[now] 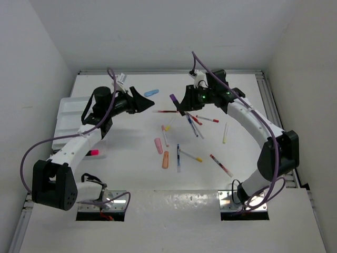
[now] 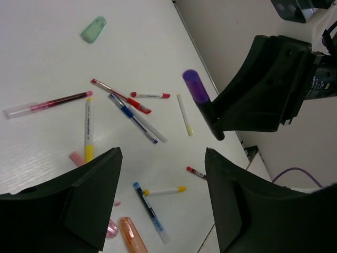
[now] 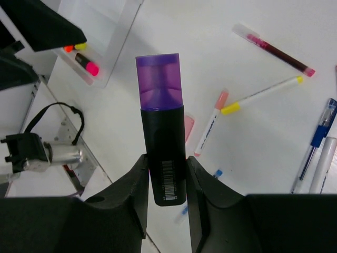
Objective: Sort the stationery into containers
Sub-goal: Pass the stationery from the right arm to the left, then place the stationery into the container, then grab a piece of stationery with the left arm, then place the stationery into the container
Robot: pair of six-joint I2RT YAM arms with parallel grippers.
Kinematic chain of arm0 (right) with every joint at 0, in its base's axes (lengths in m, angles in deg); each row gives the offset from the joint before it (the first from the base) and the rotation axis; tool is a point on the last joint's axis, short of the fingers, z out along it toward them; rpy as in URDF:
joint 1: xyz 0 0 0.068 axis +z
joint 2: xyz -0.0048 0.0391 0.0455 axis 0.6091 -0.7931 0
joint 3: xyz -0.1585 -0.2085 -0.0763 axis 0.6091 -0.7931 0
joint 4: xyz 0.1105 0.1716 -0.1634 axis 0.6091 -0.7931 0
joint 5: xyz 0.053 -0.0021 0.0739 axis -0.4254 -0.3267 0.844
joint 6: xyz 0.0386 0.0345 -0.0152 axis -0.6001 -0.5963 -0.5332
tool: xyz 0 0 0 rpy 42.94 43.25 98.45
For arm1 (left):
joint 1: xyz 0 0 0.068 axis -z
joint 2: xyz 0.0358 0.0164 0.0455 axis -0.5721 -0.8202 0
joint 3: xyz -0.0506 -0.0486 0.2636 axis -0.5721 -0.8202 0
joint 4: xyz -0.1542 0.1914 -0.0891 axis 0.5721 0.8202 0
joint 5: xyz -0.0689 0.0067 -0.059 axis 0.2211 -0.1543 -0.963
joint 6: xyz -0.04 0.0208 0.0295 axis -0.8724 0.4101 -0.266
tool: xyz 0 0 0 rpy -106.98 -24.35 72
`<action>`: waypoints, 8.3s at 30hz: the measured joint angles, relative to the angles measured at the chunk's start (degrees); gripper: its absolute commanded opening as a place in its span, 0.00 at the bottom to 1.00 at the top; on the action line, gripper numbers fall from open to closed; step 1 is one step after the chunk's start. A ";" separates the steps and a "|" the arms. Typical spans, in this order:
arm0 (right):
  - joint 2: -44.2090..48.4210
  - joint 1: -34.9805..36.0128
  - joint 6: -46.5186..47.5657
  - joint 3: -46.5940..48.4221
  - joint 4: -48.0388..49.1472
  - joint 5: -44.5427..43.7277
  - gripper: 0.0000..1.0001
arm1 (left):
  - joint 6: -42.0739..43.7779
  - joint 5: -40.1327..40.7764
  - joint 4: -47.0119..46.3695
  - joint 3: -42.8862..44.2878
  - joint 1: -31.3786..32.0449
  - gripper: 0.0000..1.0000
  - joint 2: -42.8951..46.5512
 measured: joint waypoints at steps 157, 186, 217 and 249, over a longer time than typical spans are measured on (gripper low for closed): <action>9.35 -24.81 14.10 -19.21 -19.61 1.68 0.64 | 131.10 15.32 71.08 28.41 26.60 0.66 -33.33; 6.54 -28.76 16.83 -19.17 -22.64 2.43 0.68 | 133.46 19.98 58.90 20.94 26.93 0.21 -37.31; 7.76 -23.17 15.34 -20.55 -21.31 -3.39 0.68 | 137.50 20.22 83.14 35.98 -32.74 0.09 -27.54; 2.82 -22.40 14.32 -15.65 -23.85 -4.98 0.68 | 149.70 32.63 67.08 31.52 -43.93 0.50 -37.13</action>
